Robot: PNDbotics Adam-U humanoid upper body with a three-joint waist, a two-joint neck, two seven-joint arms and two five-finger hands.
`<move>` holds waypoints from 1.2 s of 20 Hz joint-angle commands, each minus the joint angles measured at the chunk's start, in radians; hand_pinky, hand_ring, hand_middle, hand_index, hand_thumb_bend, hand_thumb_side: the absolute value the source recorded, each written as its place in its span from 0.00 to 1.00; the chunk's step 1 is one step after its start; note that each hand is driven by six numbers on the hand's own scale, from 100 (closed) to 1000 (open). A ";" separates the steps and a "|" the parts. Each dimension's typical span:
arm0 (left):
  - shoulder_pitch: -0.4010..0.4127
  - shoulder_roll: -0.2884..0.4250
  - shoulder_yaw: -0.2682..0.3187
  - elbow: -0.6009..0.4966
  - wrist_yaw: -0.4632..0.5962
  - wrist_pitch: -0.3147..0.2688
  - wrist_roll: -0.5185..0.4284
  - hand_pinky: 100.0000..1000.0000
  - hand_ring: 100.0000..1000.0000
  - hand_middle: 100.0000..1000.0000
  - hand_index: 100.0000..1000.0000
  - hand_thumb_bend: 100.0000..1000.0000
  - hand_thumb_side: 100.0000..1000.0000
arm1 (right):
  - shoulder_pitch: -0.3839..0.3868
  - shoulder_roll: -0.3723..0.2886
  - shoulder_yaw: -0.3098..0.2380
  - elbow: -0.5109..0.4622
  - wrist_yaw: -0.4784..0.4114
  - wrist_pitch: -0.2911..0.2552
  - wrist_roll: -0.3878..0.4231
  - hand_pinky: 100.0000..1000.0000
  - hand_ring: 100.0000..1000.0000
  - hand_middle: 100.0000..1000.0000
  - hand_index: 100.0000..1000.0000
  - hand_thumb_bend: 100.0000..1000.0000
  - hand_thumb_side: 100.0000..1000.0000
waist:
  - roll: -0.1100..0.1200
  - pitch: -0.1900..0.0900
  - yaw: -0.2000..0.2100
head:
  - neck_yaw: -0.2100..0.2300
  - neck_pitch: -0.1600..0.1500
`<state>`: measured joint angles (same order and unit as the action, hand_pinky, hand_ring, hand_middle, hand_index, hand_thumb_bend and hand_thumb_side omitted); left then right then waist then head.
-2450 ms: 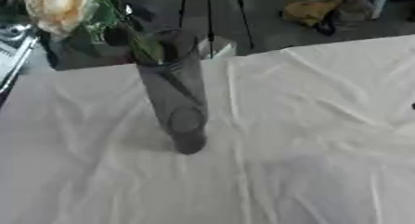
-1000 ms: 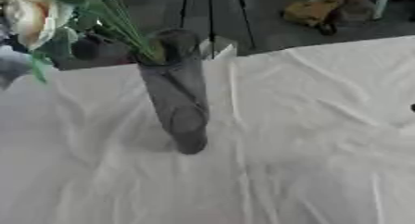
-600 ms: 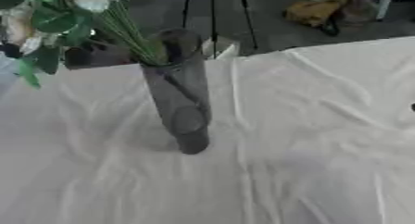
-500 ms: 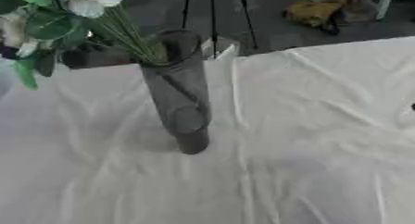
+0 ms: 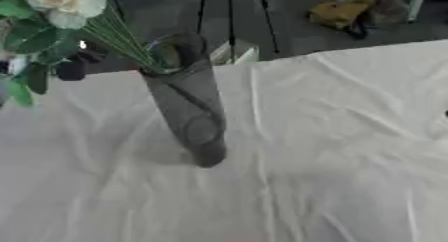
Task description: Arrange flowers into the vase.
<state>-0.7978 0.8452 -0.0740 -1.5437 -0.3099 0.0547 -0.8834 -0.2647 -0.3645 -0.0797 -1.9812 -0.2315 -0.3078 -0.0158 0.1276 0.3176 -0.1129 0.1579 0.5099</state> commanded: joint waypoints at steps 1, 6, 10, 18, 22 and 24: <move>-0.008 0.046 0.029 -0.008 0.001 0.000 0.013 0.90 0.91 0.93 1.00 0.81 1.00 | -0.009 -0.013 -0.008 -0.019 -0.004 -0.002 -0.002 0.60 0.43 0.38 0.65 0.00 0.98 | -0.016 -0.034 0.002 | 0.001 -0.001; -0.011 0.040 0.029 -0.009 0.018 -0.004 0.039 0.89 0.91 0.92 1.00 0.78 1.00 | -0.009 -0.011 -0.008 -0.019 -0.004 -0.004 -0.003 0.60 0.43 0.38 0.65 0.00 0.97 | -0.019 -0.033 0.000 | 0.003 -0.005; -0.023 0.027 0.030 -0.011 0.059 -0.010 0.087 0.85 0.88 0.90 1.00 0.71 1.00 | -0.008 -0.010 -0.008 -0.019 -0.002 -0.002 -0.002 0.61 0.43 0.38 0.65 0.00 0.98 | -0.017 -0.032 -0.002 | 0.005 -0.008; -0.058 0.018 -0.011 -0.046 0.098 -0.009 0.132 0.88 0.90 0.91 1.00 0.70 1.00 | -0.010 -0.009 -0.005 -0.019 -0.002 0.004 0.001 0.61 0.43 0.38 0.65 0.00 0.98 | -0.010 -0.033 -0.006 | 0.011 -0.006; -0.076 0.011 -0.015 -0.037 0.078 0.000 0.111 0.88 0.90 0.91 1.00 0.65 1.00 | -0.009 -0.009 -0.004 -0.019 -0.003 0.008 0.002 0.61 0.43 0.38 0.65 0.00 0.98 | -0.007 -0.036 -0.007 | 0.014 -0.005; -0.081 0.010 -0.017 -0.034 0.073 0.001 0.101 0.88 0.90 0.92 1.00 0.62 1.00 | -0.009 -0.010 -0.004 -0.019 -0.003 0.010 0.003 0.61 0.43 0.38 0.65 0.00 0.97 | -0.005 -0.037 -0.007 | 0.013 -0.004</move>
<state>-0.8600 0.8335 -0.0903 -1.5741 -0.2331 0.0544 -0.7756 -0.2646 -0.3645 -0.0796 -1.9812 -0.2315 -0.3012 -0.0122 0.1276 0.3176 -0.1218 0.1668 0.5087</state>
